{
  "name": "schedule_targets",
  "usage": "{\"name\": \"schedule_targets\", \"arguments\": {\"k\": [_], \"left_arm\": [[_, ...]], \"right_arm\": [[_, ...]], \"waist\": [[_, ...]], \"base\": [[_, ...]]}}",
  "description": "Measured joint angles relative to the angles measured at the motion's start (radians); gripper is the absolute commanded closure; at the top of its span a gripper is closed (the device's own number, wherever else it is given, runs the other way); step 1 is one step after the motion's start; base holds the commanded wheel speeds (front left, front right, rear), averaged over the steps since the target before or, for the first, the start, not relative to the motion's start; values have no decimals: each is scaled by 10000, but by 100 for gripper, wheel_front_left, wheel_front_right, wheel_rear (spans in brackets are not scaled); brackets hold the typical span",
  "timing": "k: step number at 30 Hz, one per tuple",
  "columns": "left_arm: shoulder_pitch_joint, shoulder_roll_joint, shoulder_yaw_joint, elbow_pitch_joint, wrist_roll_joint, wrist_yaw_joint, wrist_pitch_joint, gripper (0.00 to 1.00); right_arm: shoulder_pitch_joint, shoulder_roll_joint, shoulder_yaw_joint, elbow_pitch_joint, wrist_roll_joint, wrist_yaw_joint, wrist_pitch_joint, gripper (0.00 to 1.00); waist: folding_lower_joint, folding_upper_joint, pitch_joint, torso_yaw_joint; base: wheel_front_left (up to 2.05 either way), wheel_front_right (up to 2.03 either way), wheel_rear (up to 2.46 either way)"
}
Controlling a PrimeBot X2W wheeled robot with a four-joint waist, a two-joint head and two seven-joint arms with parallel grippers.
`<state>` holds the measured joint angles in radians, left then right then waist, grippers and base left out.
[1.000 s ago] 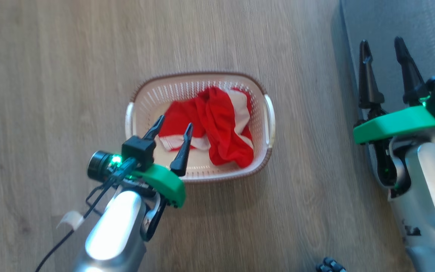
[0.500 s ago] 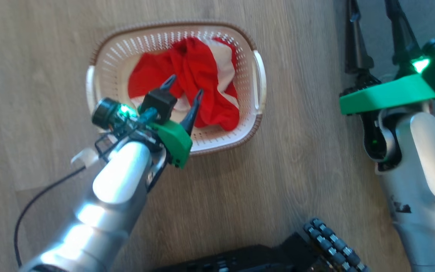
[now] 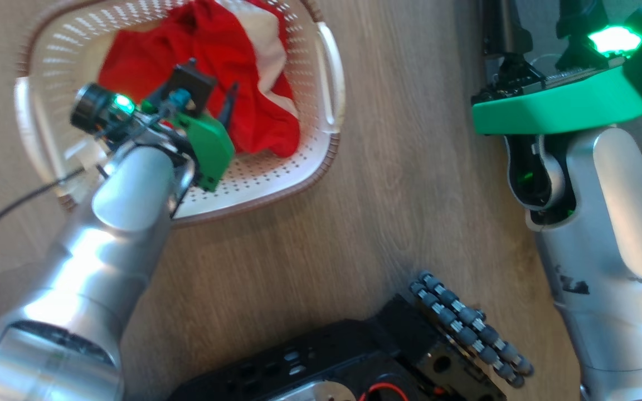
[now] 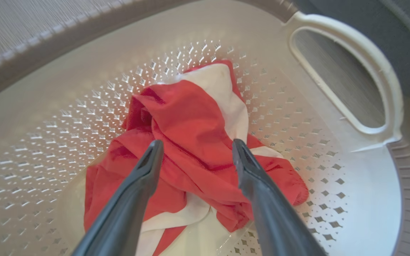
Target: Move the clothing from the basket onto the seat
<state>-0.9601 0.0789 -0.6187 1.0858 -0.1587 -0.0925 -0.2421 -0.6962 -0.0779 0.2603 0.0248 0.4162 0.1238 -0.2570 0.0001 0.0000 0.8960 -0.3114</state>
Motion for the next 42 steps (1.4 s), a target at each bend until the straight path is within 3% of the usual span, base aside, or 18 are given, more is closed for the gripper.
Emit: {"name": "schedule_targets", "arguments": {"k": [11,21,28,29,30,31,42], "left_arm": [[-1243,364,-155,1417,105,278,786,0],[-1491,382,-523,1933,468,943,1743,0],[-1543,360,-581,1985,395,911,1988,1],[-1543,355,-583,1990,385,849,2046,42],[-1543,345,-598,2002,339,825,2063,68],[-1543,337,-606,2008,307,792,2065,100],[-1538,284,-606,2061,-29,573,1174,100]], "right_arm": [[-307,159,265,-420,153,0,0,0],[-282,178,151,-449,267,0,0,0],[-101,180,100,-449,270,0,0,0],[-101,180,92,-449,286,0,0,0],[-101,180,79,-449,324,0,0,0],[-100,182,52,-449,337,0,0,0],[-142,182,-63,-326,339,0,0,0]], "waist": [[0,0,916,-893],[-1,1,1064,-918],[-1,1,1112,-889],[-1,1,1115,-890],[-1,1,1119,-889],[-1,1,1125,-887],[0,1,916,-915]], "base": [[0,0,0],[0,0,0],[0,0,0],[0,0,0],[0,0,0],[0,0,0],[0,0,0]]}}
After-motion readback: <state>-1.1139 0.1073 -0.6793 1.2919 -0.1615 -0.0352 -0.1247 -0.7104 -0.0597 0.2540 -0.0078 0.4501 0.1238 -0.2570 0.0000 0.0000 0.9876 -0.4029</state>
